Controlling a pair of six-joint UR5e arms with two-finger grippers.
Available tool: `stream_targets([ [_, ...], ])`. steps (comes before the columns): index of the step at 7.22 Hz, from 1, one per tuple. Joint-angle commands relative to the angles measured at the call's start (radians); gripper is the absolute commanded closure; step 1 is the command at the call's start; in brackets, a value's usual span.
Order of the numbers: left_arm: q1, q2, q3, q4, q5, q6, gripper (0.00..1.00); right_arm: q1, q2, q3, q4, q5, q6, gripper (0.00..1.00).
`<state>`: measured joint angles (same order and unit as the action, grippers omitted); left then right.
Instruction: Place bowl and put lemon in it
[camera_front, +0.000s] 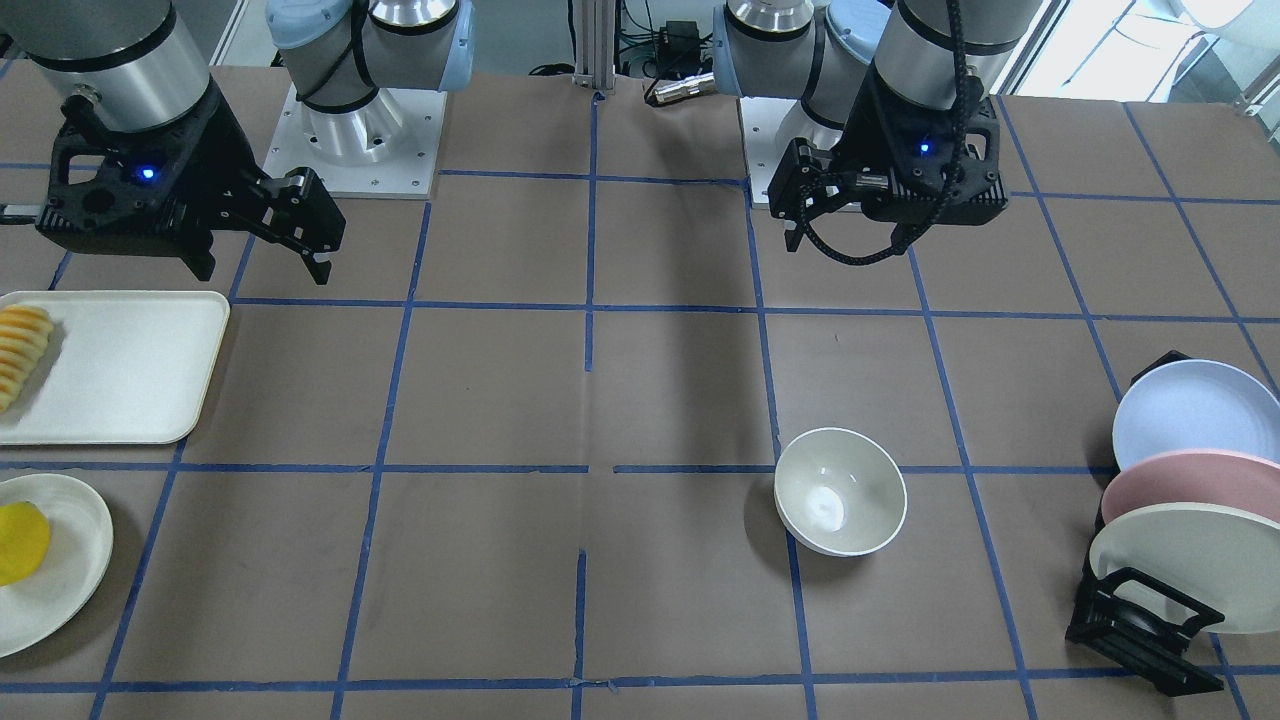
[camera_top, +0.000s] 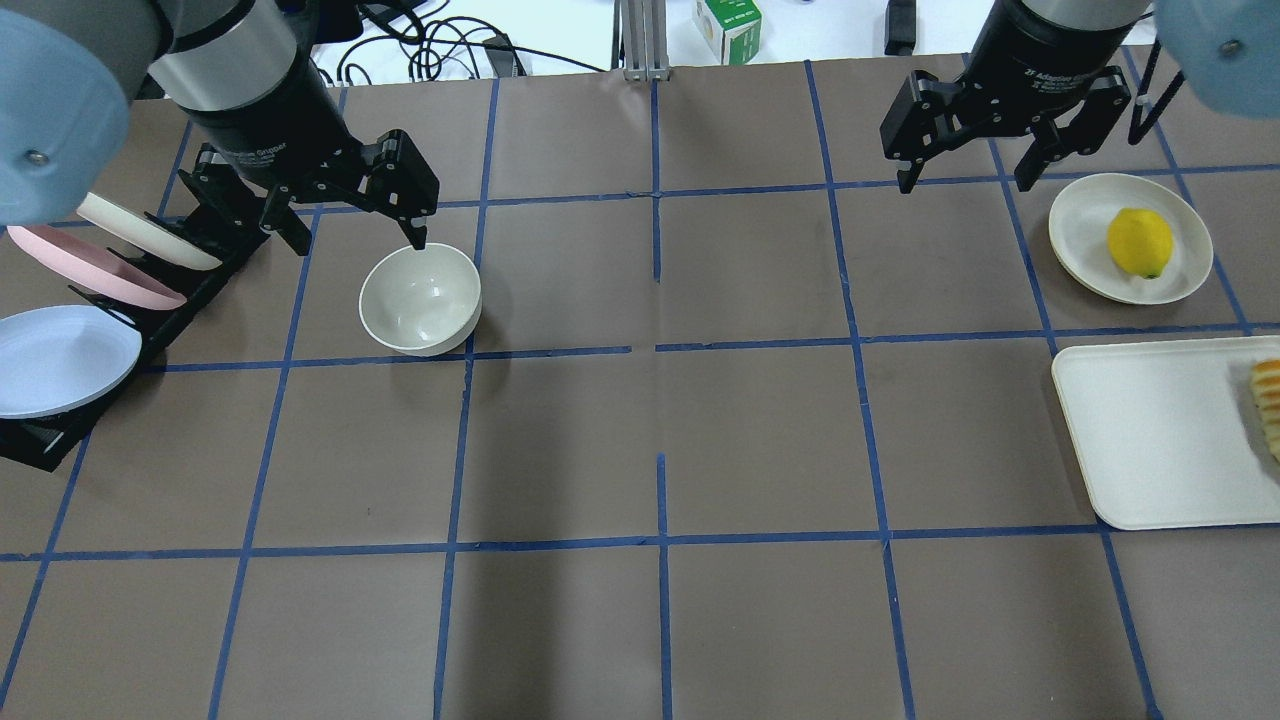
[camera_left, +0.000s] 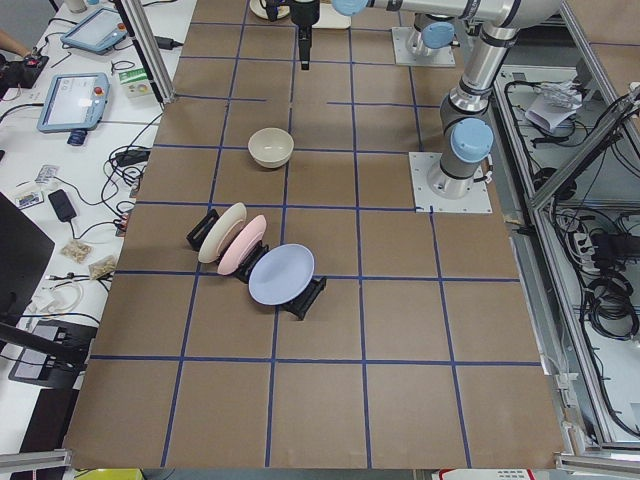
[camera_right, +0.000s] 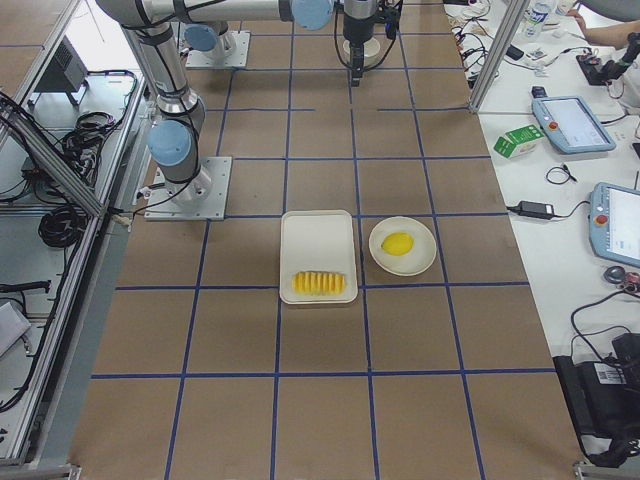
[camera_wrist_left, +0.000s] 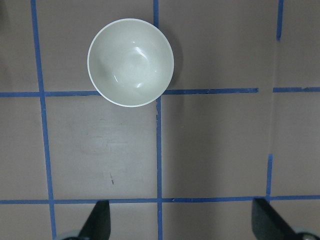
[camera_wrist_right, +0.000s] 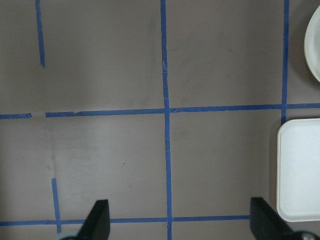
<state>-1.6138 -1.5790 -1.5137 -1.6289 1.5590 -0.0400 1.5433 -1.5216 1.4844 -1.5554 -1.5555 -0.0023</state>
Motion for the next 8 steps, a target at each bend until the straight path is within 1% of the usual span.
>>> stream_targets([
  [1,0.0,0.008,-0.01,0.0,0.001,0.0,0.0,0.004,0.0,0.001,0.0,0.0,0.001,0.0],
  [4,0.017,0.007,-0.008,0.003,0.009,0.002,0.0,0.005,0.009,0.001,-0.009,0.002,0.001,0.0],
  [5,0.049,-0.013,-0.008,0.009,0.007,0.002,0.0,0.003,0.015,0.002,-0.015,-0.011,-0.004,0.0],
  [6,0.092,-0.033,-0.011,0.035,0.006,0.009,0.0,-0.027,0.035,0.002,-0.023,-0.012,-0.037,0.0],
  [7,0.13,-0.079,-0.016,0.046,0.007,0.1,0.0,-0.102,0.056,0.005,-0.023,0.0,-0.045,0.0],
  [8,0.171,-0.137,-0.037,0.113,0.007,0.15,0.0,-0.183,0.081,0.007,-0.031,-0.011,-0.054,0.0],
])
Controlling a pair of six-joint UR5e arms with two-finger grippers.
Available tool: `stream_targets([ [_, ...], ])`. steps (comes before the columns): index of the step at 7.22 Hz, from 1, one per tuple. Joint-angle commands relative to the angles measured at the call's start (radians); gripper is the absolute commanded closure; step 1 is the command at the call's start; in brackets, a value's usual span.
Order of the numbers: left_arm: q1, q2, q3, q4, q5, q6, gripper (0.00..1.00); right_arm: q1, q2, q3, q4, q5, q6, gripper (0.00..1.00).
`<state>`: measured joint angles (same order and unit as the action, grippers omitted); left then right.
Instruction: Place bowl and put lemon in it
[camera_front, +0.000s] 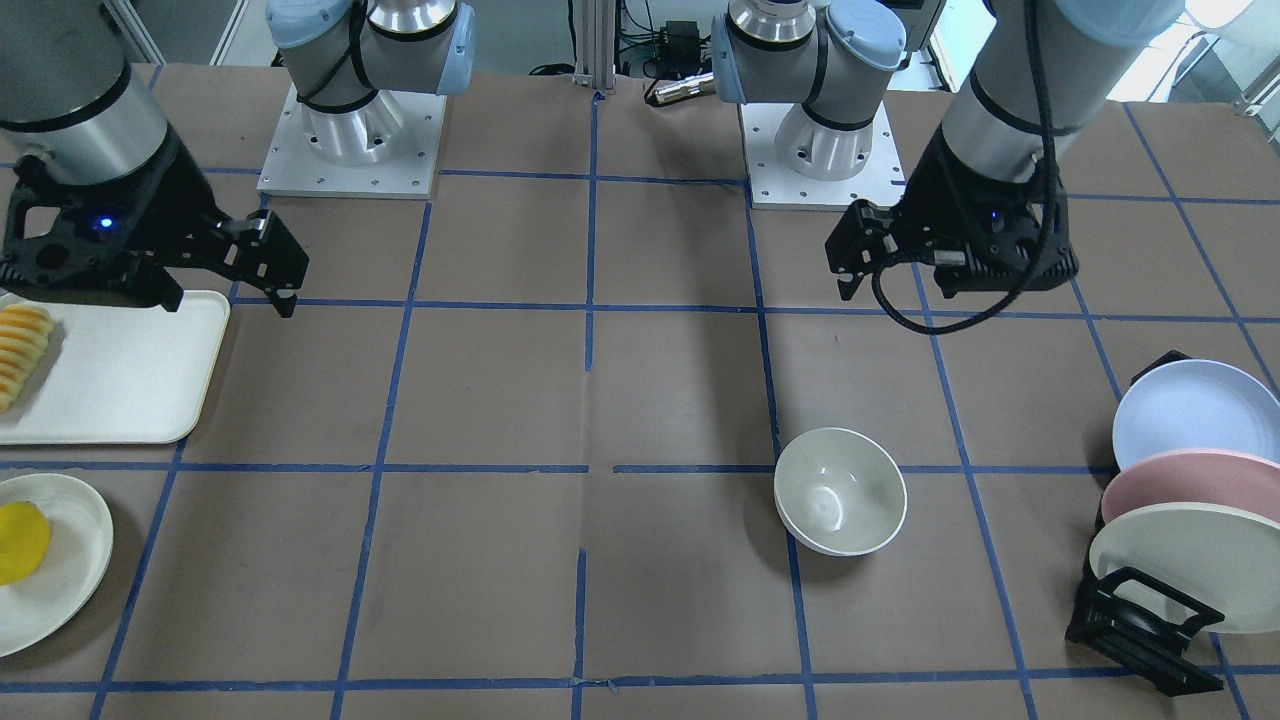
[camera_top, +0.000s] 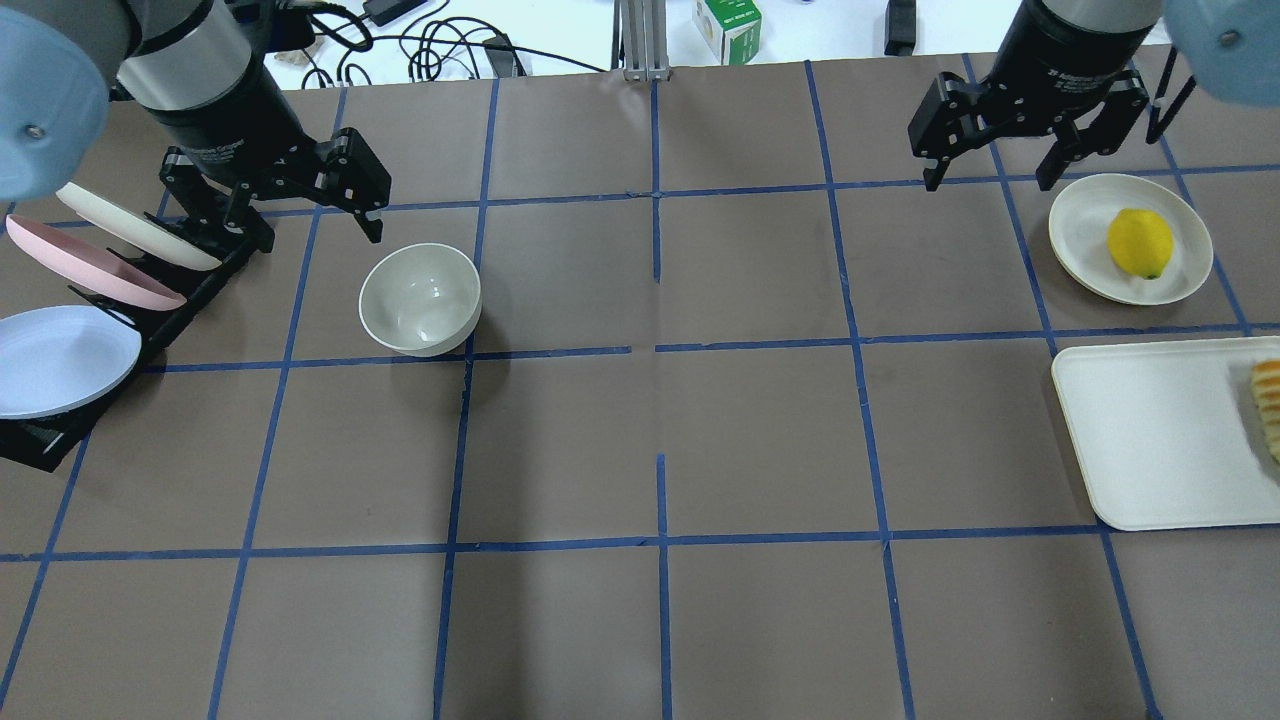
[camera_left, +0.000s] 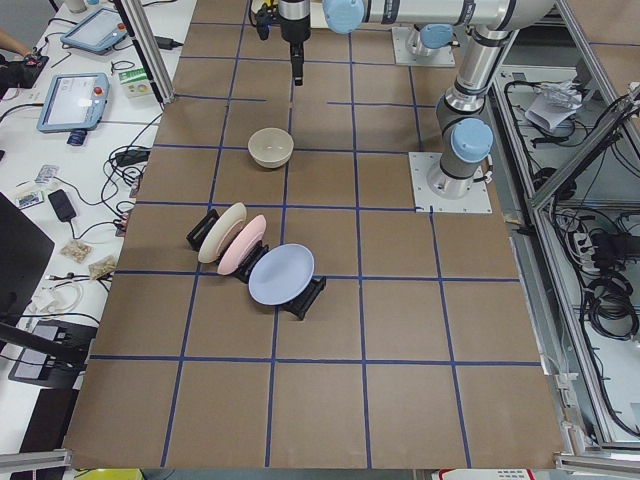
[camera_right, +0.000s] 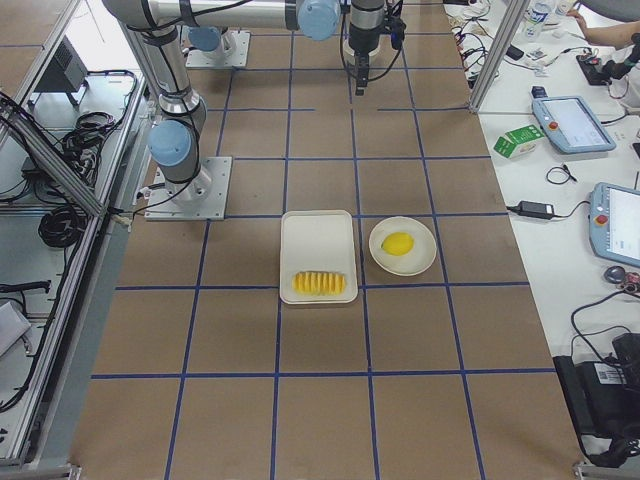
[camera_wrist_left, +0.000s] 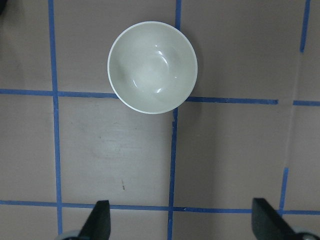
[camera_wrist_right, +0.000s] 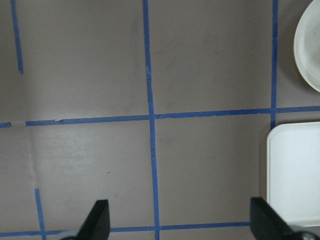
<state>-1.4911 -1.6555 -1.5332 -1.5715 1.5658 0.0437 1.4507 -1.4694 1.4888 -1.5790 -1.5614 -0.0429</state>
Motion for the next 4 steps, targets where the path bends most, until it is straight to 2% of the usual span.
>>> stream_targets([
  [1,0.08,-0.116,-0.075,0.191,0.0,0.083,0.0,-0.161,0.1,0.002,-0.056,-0.005,-0.021,0.0],
  [2,0.09,-0.182,-0.15,0.376,0.0,0.109,0.0,-0.238,0.165,0.001,-0.17,-0.006,-0.099,0.0],
  [3,0.11,-0.231,-0.221,0.466,-0.003,0.116,0.0,-0.287,0.206,0.001,-0.221,-0.005,-0.214,0.0],
  [4,0.139,-0.272,-0.263,0.546,0.0,0.12,0.0,-0.323,0.251,0.001,-0.264,-0.005,-0.254,0.0],
])
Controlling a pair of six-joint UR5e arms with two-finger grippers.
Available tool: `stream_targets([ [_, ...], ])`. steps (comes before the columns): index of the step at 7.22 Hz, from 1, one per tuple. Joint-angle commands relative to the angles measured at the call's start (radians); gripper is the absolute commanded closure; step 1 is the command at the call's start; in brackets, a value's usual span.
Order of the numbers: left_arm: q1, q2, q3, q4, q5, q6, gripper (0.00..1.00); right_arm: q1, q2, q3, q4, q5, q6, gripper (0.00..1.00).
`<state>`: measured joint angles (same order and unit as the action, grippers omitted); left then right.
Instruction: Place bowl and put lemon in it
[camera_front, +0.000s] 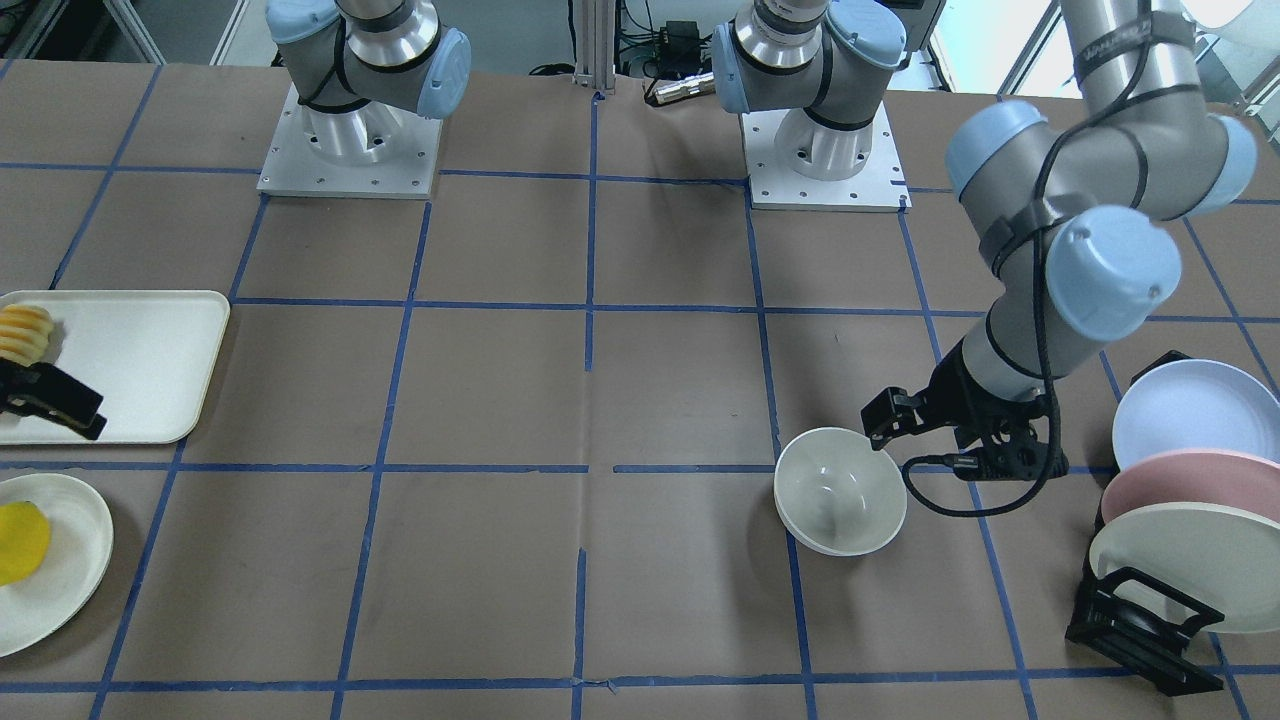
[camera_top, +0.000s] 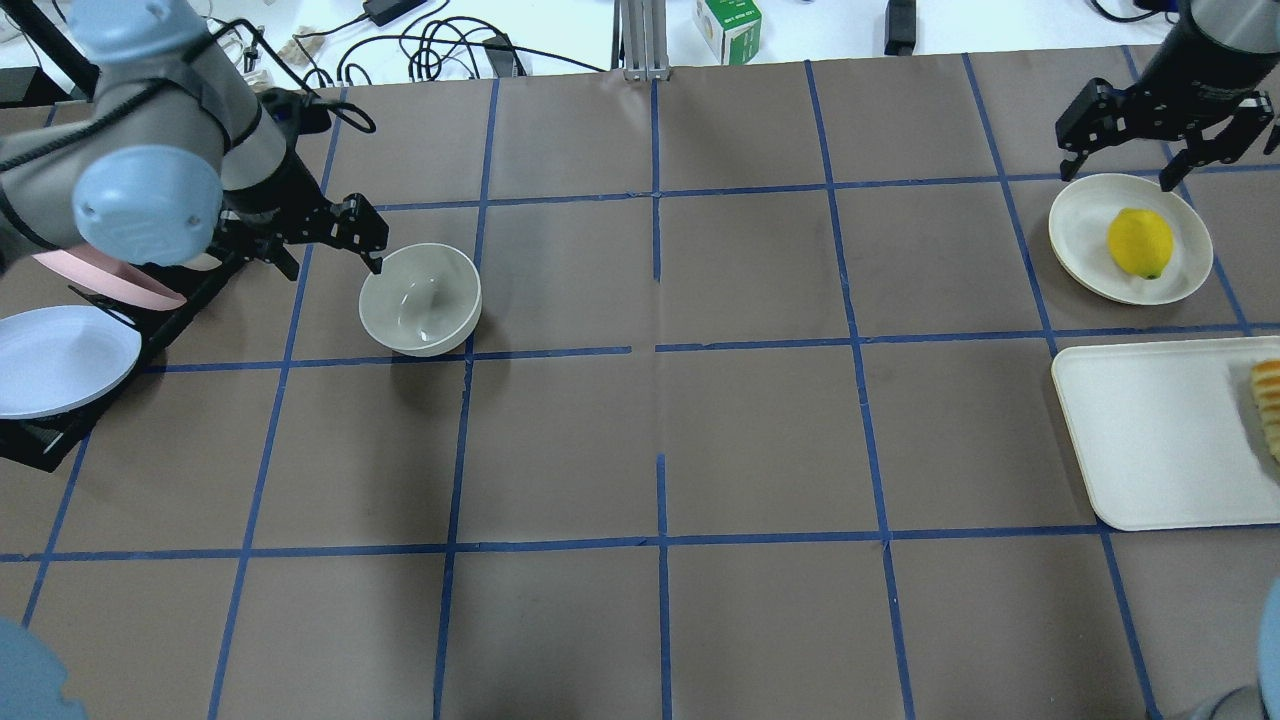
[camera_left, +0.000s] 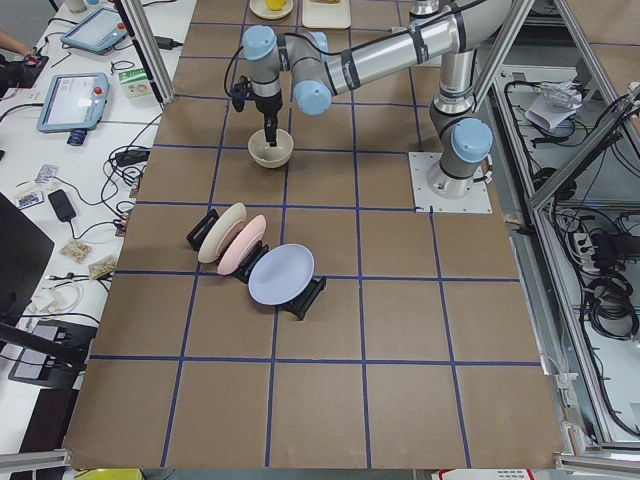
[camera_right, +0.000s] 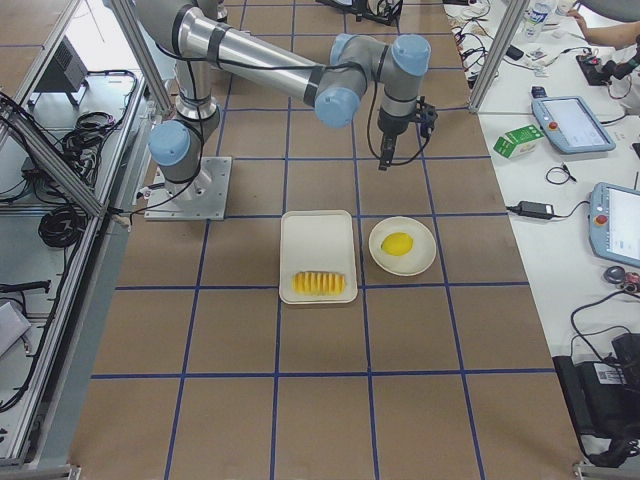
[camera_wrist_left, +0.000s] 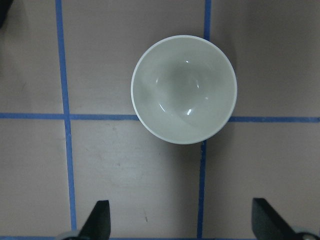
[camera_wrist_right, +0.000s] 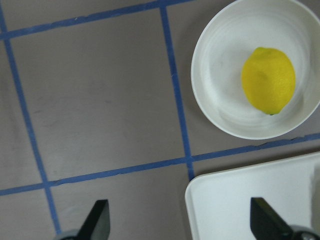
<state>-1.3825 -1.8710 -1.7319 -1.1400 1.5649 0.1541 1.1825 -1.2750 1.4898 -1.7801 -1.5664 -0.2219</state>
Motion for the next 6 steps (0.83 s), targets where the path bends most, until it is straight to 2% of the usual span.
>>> stream_targets([
  [1,0.037,-0.089,-0.063,0.132,-0.006,0.009,0.0,-0.096,0.109,0.0,-0.147,0.002,-0.097,0.0],
  [2,0.037,-0.105,-0.069,0.137,-0.009,0.007,0.0,-0.125,0.173,-0.011,-0.248,-0.001,-0.159,0.0],
  [3,0.037,-0.117,-0.069,0.155,-0.011,0.007,0.0,-0.129,0.222,-0.023,-0.29,-0.01,-0.166,0.0],
  [5,0.037,-0.129,-0.066,0.166,-0.012,0.007,0.0,-0.129,0.284,-0.023,-0.312,-0.044,-0.142,0.0],
  [6,0.037,-0.131,-0.066,0.178,-0.012,0.013,0.26,-0.129,0.305,-0.02,-0.314,-0.046,-0.151,0.0],
])
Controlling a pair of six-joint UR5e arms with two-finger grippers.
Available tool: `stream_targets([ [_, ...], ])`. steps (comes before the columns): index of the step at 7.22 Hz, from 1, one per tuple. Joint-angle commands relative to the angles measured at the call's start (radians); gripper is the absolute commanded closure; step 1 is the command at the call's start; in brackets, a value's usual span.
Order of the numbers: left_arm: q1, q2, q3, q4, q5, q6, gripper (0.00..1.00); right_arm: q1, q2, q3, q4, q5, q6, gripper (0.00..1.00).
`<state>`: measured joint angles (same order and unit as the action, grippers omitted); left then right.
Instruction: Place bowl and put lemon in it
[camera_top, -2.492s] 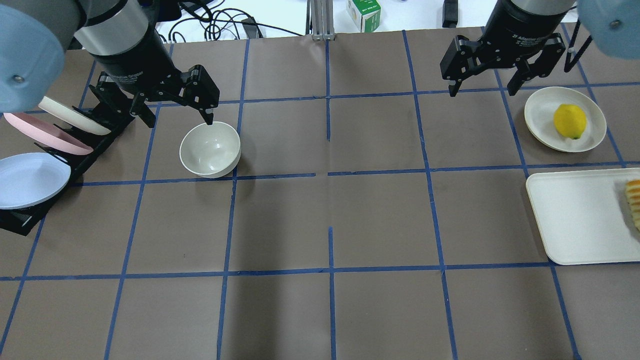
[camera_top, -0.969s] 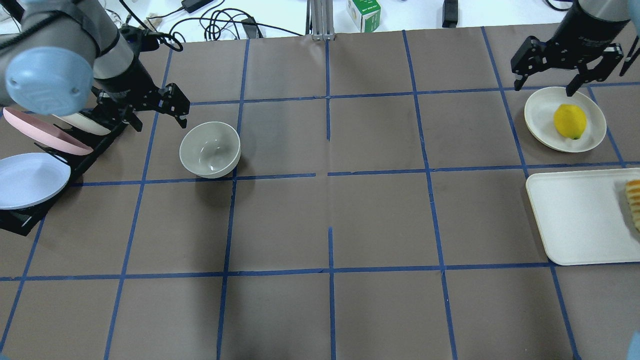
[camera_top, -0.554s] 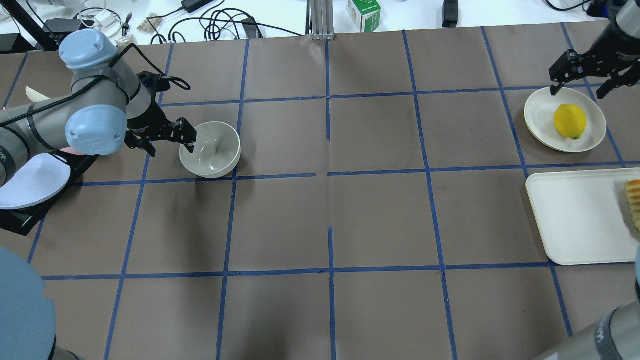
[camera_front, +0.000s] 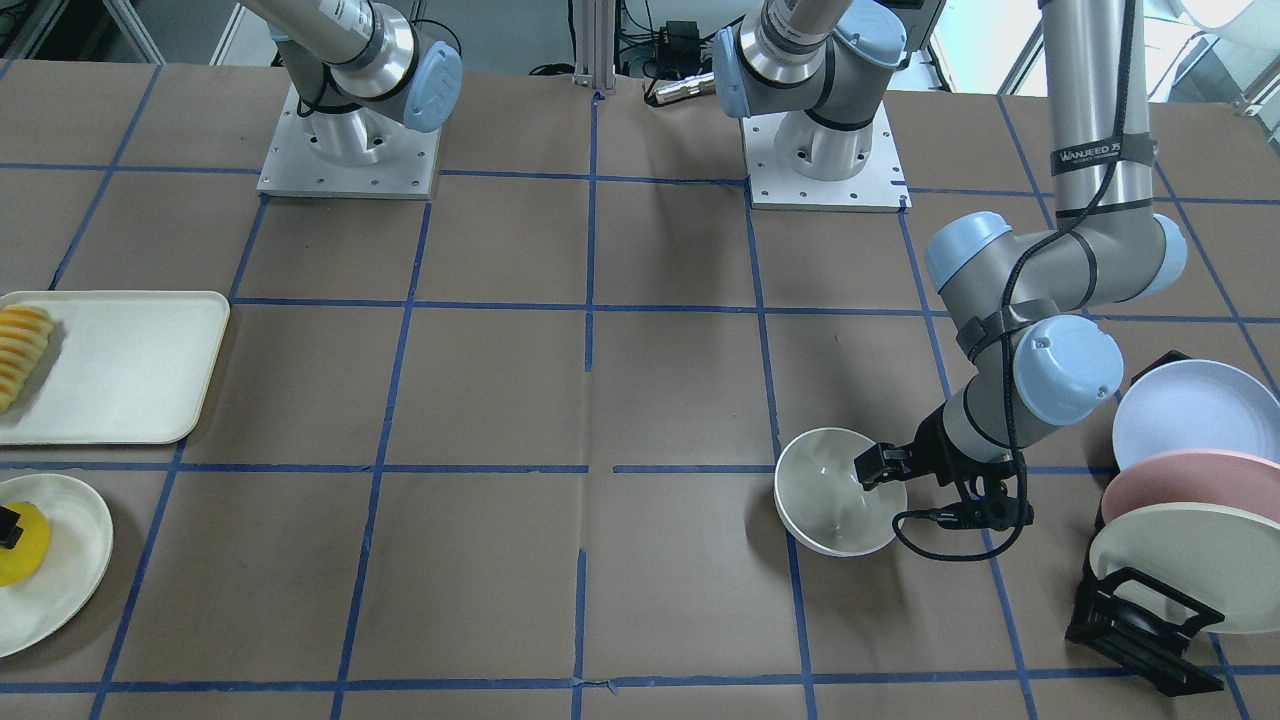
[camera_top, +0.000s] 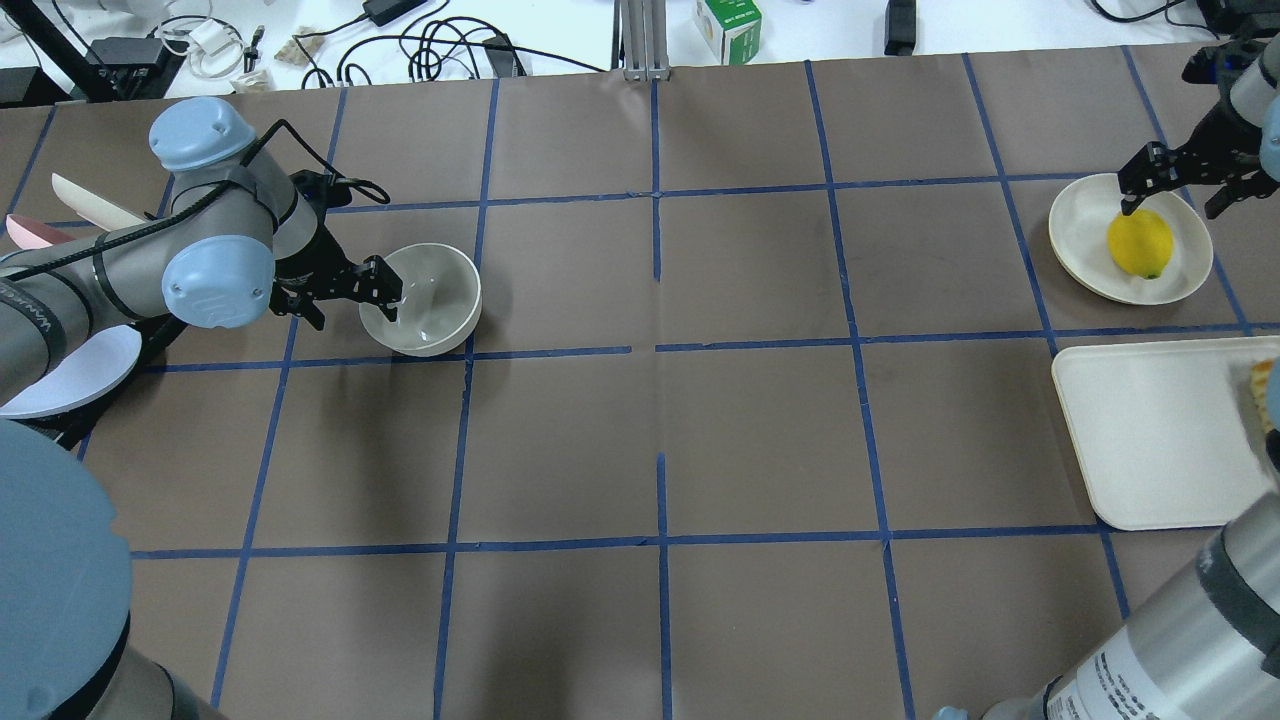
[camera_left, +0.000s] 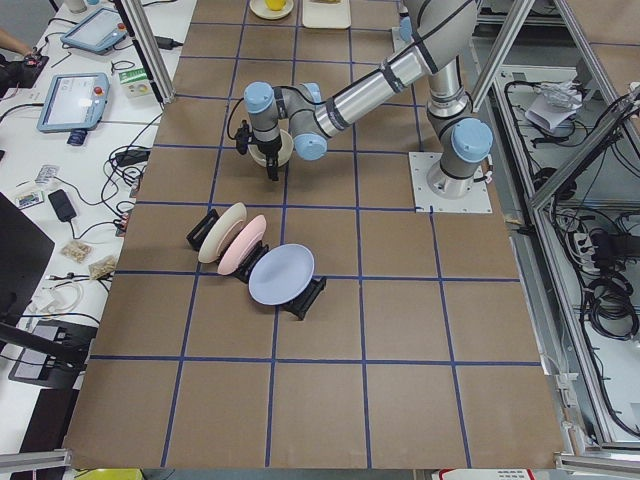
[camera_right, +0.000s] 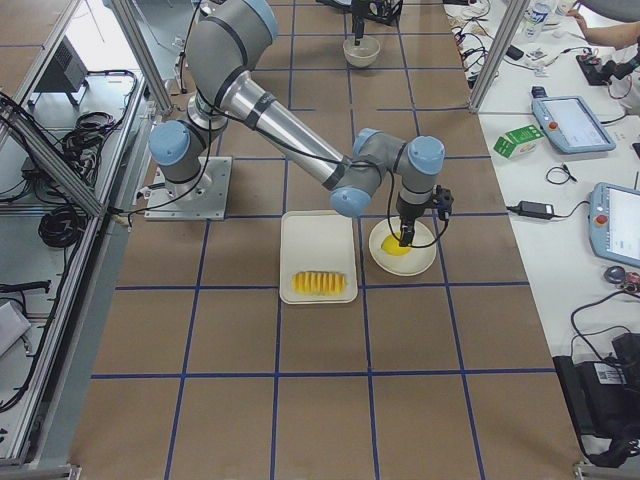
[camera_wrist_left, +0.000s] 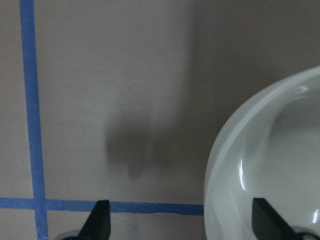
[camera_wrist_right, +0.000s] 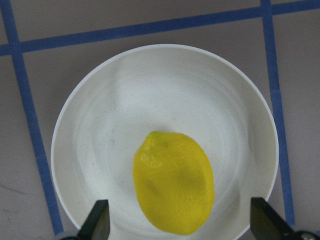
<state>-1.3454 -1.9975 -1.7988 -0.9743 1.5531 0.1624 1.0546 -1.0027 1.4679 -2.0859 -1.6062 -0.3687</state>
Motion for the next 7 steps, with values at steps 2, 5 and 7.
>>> stream_targets([
  [2,0.0,-0.004,0.006,0.017,-0.001,0.051,1.0,-0.001,0.058,-0.003,-0.008,-0.041,-0.007,0.0],
  [5,0.0,-0.004,0.001,0.02,-0.013,0.051,1.0,-0.001,0.07,-0.006,-0.006,-0.04,0.005,0.64],
  [7,0.0,-0.003,0.001,0.02,-0.014,0.051,1.0,-0.001,0.017,-0.008,0.042,-0.044,0.01,1.0],
])
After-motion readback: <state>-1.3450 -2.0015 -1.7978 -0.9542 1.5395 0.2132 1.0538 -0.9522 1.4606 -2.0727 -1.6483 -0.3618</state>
